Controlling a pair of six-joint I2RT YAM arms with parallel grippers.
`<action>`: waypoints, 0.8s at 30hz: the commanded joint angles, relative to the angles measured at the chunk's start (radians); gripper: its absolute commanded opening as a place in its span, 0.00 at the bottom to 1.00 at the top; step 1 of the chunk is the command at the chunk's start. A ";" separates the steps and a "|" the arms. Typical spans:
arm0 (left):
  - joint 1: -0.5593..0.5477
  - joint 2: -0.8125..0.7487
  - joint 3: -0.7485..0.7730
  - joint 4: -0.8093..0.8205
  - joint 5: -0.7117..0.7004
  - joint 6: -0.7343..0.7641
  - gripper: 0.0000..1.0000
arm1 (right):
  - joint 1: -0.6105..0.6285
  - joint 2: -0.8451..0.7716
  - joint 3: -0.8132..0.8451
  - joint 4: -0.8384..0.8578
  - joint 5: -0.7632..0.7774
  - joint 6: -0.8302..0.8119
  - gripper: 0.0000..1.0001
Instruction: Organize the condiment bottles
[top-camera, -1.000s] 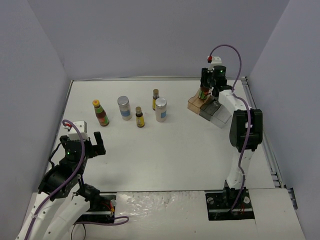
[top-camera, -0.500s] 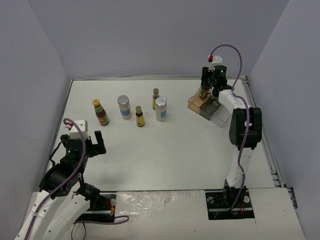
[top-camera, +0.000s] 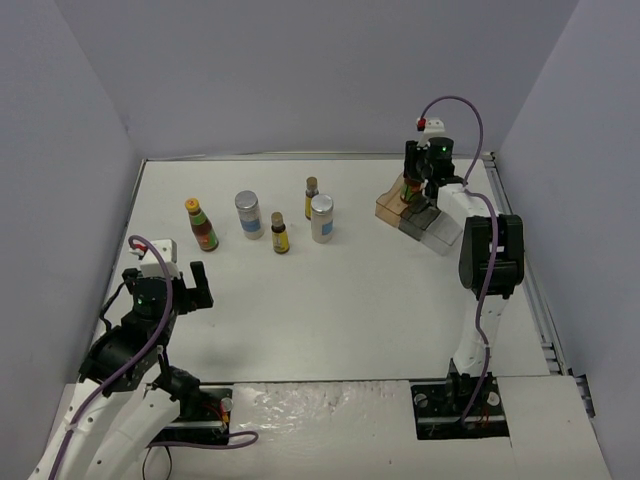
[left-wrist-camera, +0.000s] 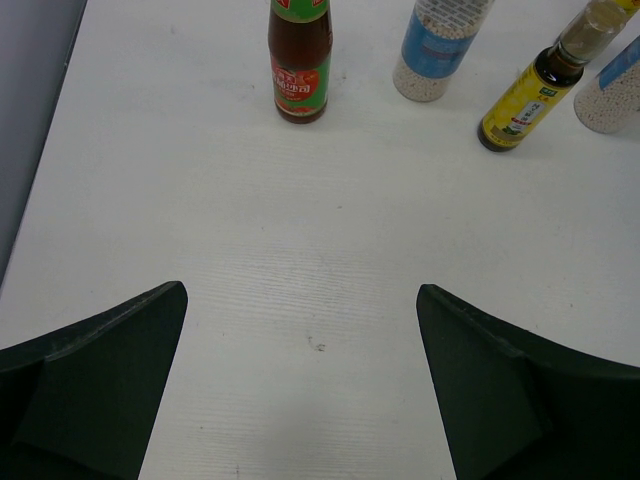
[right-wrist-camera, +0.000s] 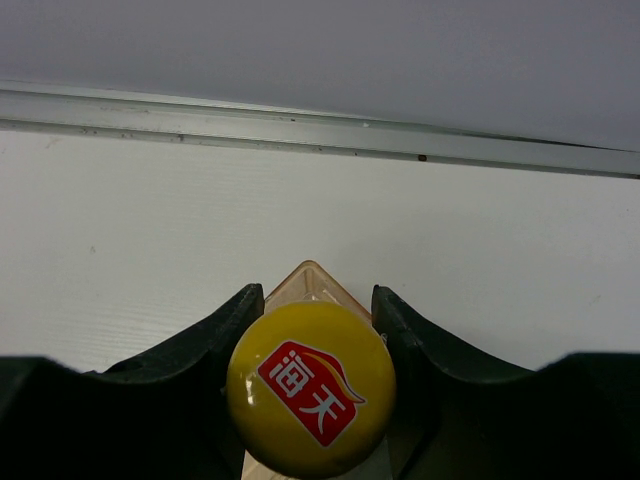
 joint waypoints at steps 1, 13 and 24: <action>0.005 0.024 0.023 0.064 0.005 0.009 0.97 | -0.010 -0.034 -0.009 0.161 0.012 -0.004 0.16; 0.007 0.125 0.061 0.057 -0.024 -0.180 0.97 | -0.010 -0.244 -0.053 0.057 0.003 -0.001 0.99; 0.089 0.405 0.132 0.338 -0.133 -0.081 0.97 | -0.003 -0.592 -0.186 -0.135 0.014 0.103 1.00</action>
